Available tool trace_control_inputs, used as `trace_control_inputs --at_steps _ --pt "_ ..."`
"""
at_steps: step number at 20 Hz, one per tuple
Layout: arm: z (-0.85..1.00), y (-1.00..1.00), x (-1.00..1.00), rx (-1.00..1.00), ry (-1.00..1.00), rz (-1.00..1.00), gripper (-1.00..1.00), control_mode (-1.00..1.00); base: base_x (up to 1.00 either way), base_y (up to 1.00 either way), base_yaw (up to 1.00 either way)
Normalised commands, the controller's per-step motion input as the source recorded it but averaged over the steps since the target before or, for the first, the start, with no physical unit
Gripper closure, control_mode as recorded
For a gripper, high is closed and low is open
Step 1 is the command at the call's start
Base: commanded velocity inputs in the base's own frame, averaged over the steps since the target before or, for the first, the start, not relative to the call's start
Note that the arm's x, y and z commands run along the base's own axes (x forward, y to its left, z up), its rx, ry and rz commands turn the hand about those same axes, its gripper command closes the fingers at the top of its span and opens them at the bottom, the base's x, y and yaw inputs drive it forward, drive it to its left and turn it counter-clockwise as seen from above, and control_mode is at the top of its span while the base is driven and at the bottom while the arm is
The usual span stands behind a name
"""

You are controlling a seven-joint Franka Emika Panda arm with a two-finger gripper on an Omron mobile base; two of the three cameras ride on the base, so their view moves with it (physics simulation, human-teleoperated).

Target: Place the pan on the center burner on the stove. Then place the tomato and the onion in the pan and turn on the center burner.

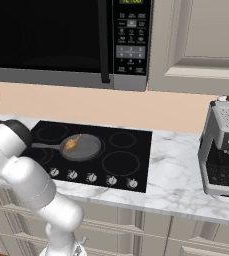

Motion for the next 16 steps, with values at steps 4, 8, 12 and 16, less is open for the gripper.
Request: trace_control_inputs --at_steps 4,8,12,16 --pt "-0.03 0.21 0.05 -0.01 0.00 0.00 -1.00 -1.00 0.00 0.00 0.00" --pt "-0.05 0.18 0.08 -0.02 0.00 0.00 -1.00 -1.00 0.00 0.00 0.00" --pt "-0.08 0.12 0.15 -0.02 0.00 0.00 -1.00 -1.00 0.00 0.00 0.00" --pt "-0.15 0.07 0.22 -0.02 0.00 0.00 -1.00 -1.00 0.00 0.00 0.00"
